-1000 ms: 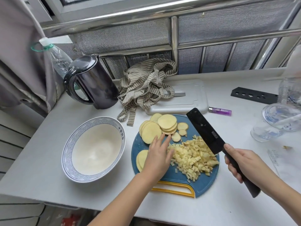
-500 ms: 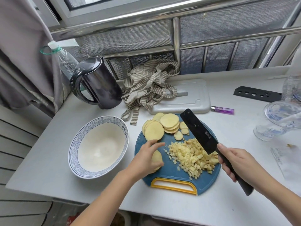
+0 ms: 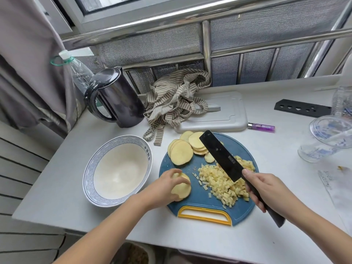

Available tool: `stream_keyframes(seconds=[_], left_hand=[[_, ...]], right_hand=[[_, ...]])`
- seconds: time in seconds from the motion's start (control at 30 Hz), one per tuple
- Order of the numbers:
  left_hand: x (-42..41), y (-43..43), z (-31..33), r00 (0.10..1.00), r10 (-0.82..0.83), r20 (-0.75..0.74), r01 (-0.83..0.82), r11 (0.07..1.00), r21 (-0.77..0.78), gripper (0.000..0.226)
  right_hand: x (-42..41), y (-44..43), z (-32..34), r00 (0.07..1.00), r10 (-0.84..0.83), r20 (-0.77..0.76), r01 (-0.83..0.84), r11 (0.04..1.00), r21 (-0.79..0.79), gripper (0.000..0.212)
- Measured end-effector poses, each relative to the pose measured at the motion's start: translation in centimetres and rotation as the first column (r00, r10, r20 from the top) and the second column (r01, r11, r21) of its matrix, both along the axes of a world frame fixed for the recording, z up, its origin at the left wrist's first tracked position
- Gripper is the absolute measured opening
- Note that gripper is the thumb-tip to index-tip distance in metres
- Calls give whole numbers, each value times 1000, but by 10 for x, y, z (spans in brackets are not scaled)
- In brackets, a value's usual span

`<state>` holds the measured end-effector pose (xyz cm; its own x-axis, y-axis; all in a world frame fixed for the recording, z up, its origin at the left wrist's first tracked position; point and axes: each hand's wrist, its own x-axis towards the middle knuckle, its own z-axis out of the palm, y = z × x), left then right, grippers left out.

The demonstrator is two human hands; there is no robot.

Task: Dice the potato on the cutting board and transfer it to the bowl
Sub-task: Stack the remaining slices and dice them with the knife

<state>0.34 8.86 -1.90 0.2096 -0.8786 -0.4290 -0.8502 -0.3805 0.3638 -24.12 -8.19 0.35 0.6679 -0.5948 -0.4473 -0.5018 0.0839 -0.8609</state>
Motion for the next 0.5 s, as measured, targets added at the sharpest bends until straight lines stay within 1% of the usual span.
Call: stream_keyframes(seconds=[0.13, 0.2, 0.37, 0.5], left_hand=[[8, 1, 3, 996, -84, 6, 83, 992, 98, 77], [11, 1, 2, 988, -145, 60, 138, 984, 108, 80], [15, 3, 1, 952, -256, 169, 248, 967, 62, 63], [17, 4, 0, 953, -259, 158, 257, 966, 33, 52]], right_hand=[[1, 1, -1, 1000, 6, -5, -6, 1000, -6, 51], [1, 0, -1, 1000, 4, -9, -4, 1000, -2, 52], [0, -1, -1, 1000, 6, -11, -6, 1000, -8, 53], [3, -2, 1, 1000, 8, -8, -8, 1000, -5, 52]])
